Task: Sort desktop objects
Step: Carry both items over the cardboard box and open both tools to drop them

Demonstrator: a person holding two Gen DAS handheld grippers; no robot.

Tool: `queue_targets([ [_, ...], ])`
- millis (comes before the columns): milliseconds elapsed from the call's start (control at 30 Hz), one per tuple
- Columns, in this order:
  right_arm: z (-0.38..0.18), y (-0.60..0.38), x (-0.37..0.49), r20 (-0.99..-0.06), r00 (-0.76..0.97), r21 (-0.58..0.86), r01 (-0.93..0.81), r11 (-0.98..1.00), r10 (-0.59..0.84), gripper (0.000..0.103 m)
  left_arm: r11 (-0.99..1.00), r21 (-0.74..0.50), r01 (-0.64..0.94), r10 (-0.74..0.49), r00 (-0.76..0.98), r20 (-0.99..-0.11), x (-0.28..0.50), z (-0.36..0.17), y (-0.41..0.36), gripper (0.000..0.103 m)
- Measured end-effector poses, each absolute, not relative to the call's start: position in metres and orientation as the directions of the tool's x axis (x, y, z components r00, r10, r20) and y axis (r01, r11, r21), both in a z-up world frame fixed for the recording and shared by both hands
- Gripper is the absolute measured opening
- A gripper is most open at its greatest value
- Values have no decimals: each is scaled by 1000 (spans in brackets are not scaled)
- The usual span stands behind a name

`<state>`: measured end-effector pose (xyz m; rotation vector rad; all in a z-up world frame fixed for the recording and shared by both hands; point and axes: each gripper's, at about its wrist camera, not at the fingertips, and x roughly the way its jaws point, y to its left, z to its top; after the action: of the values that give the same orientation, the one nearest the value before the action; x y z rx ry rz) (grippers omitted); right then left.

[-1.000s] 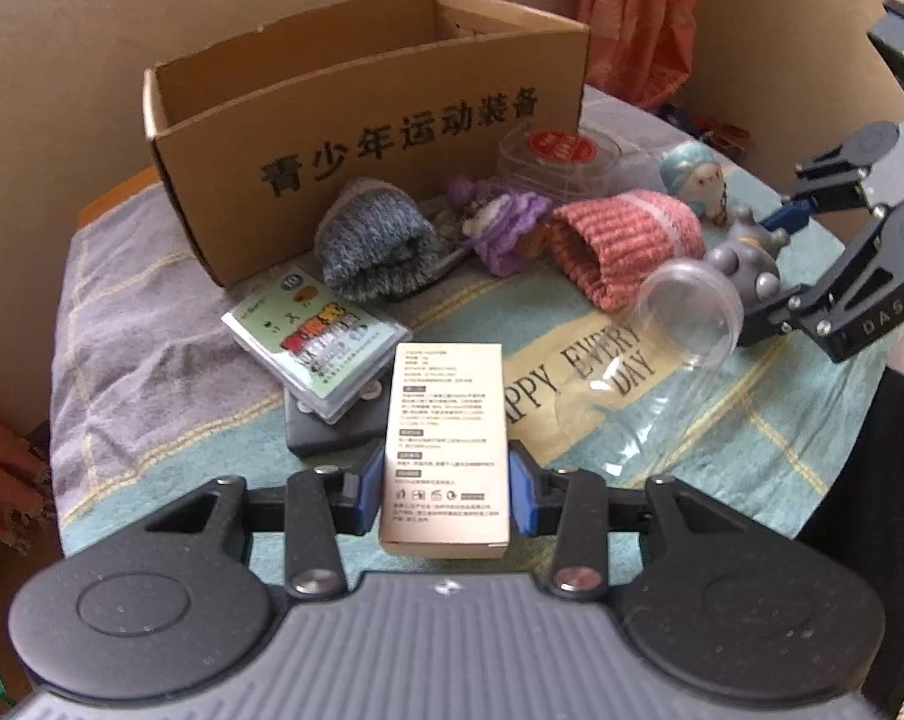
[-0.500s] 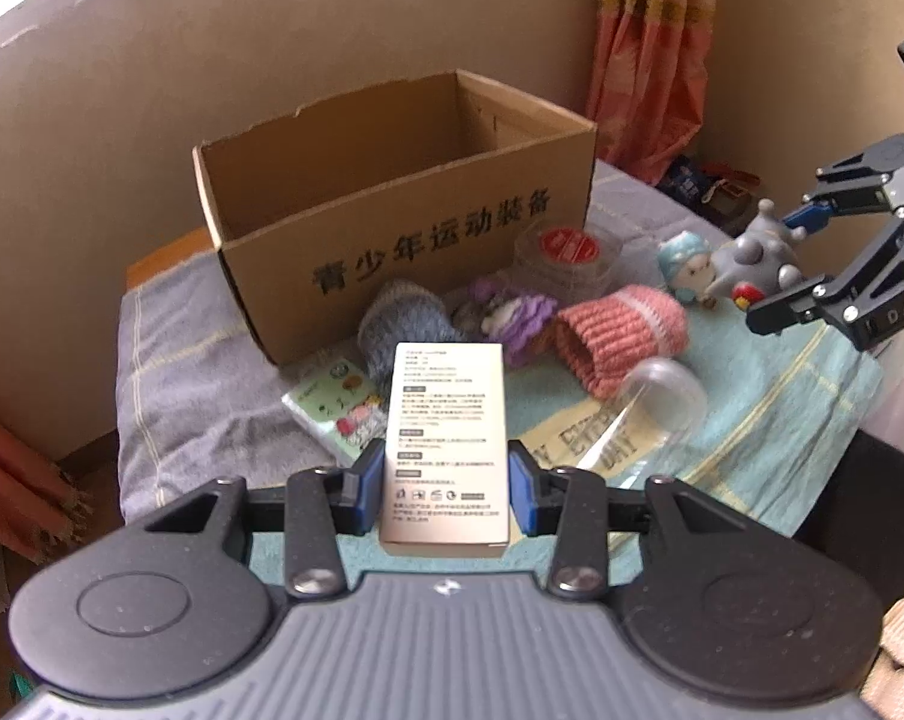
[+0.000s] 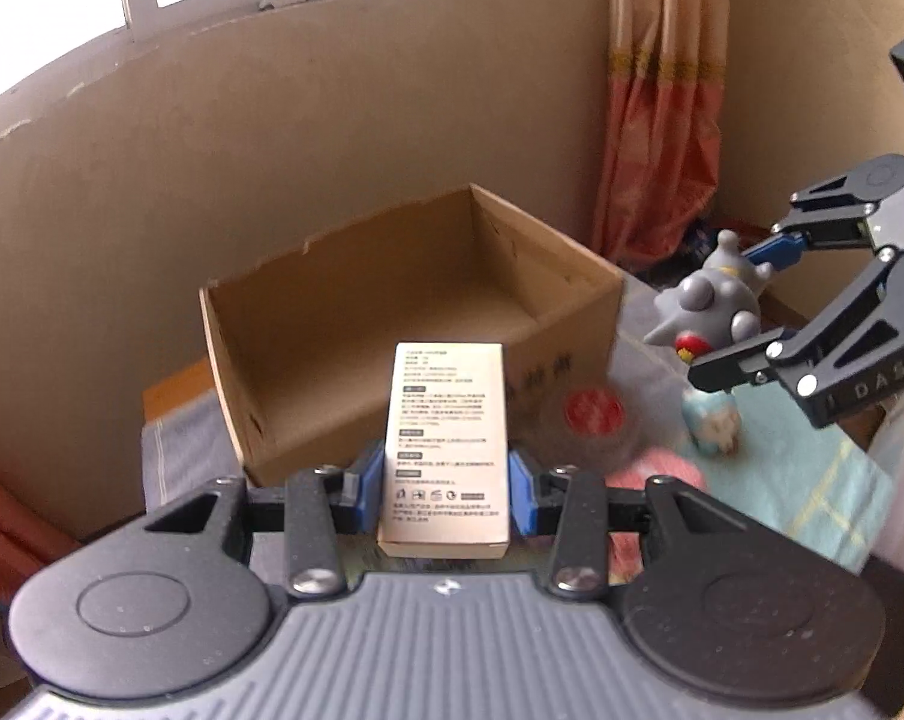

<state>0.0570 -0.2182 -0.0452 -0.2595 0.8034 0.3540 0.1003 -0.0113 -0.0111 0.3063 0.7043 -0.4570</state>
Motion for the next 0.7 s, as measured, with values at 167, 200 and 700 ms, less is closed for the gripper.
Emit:
queue_targets([
  [167,-29,-209,98,-716,672,-125,-393,911,192,75,876,130,464,-274,701,-658,142,4,-21,41],
  [200,-28,-208,106,-713,675,-128,-392,911,190,75,881,133,454,-266,707,-655,152,7,-22,41],
  [700,-51,-196,194,-762,624,-92,-367,926,172,77,924,111,365,-179,670,-720,233,-21,-22,58],
])
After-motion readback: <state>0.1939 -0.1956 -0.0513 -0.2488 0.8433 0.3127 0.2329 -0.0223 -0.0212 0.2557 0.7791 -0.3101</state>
